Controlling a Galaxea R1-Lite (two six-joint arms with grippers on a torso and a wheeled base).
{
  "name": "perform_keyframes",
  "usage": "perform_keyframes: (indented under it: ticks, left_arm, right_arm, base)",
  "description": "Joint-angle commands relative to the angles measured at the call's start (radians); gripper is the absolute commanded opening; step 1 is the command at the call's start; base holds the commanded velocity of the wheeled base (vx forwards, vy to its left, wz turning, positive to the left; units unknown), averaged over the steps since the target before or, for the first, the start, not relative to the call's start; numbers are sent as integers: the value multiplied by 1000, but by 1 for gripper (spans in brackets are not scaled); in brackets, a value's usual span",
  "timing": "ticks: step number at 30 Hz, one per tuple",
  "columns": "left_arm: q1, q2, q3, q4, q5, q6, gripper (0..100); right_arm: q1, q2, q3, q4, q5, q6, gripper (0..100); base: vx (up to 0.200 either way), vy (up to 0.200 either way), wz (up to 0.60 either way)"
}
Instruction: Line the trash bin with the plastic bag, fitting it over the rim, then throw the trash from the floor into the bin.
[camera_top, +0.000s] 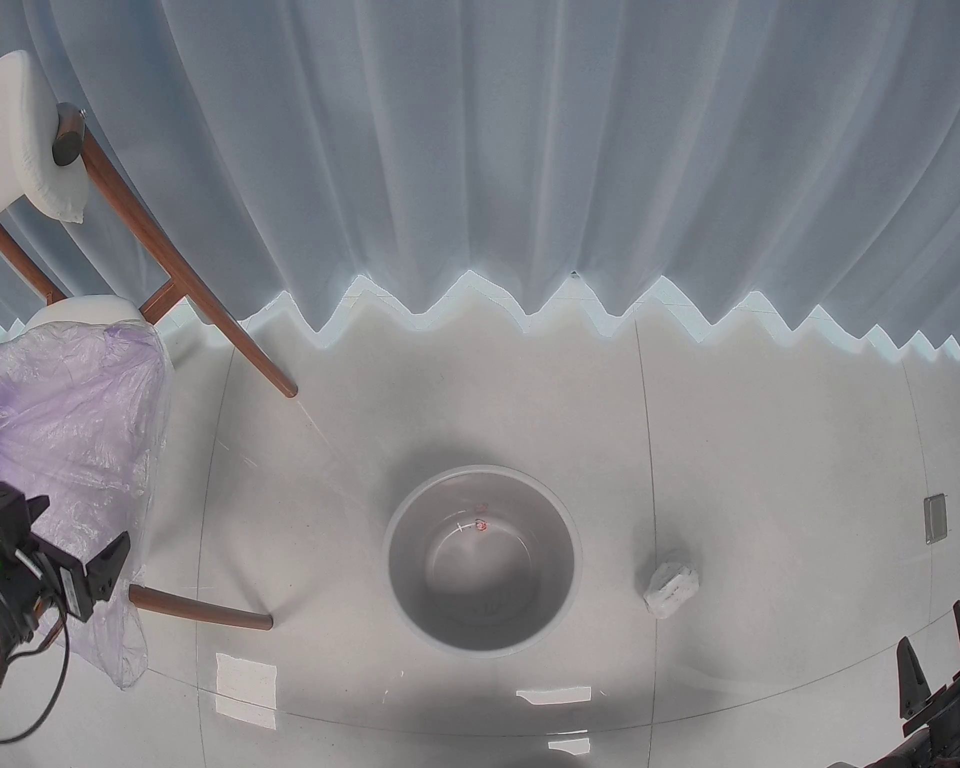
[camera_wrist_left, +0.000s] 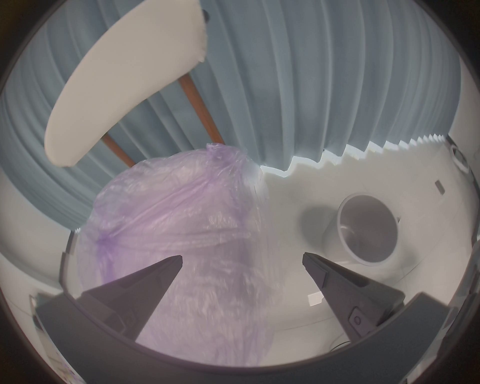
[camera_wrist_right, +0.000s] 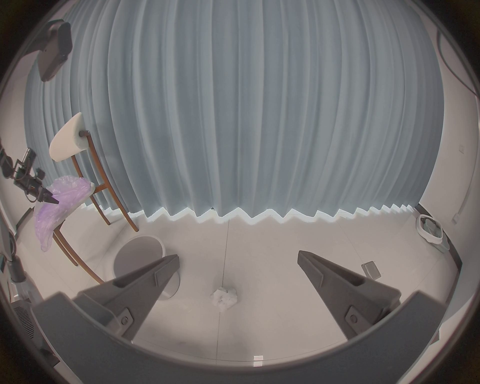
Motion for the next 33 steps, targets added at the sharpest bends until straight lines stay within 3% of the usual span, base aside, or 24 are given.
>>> perform_keyframes:
  ticks: [1,7,17,22,33]
  left_arm:
    - [-10,223,-73,-64,12,90,100]
    - [-66,295,-103,-68,20,150,100]
    - [-127,411,-115,-179,154,196,100]
    - [-118,434,-116,-186,156,306,100]
    - [-82,462,-133,-220,159,332,100]
  right_arm:
    - [-1,-15,18,1,0,0,100]
    - [0,-17,18,1,0,0,100]
    - [0,-15,18,1,0,0,100]
    - [0,-17,18,1,0,0,100]
    - [0,-17,18,-1,0,2,100]
  base:
    - [0,0,0]
    - [0,0,0]
    - [0,0,0]
    - [0,0,0]
    - [0,0,0]
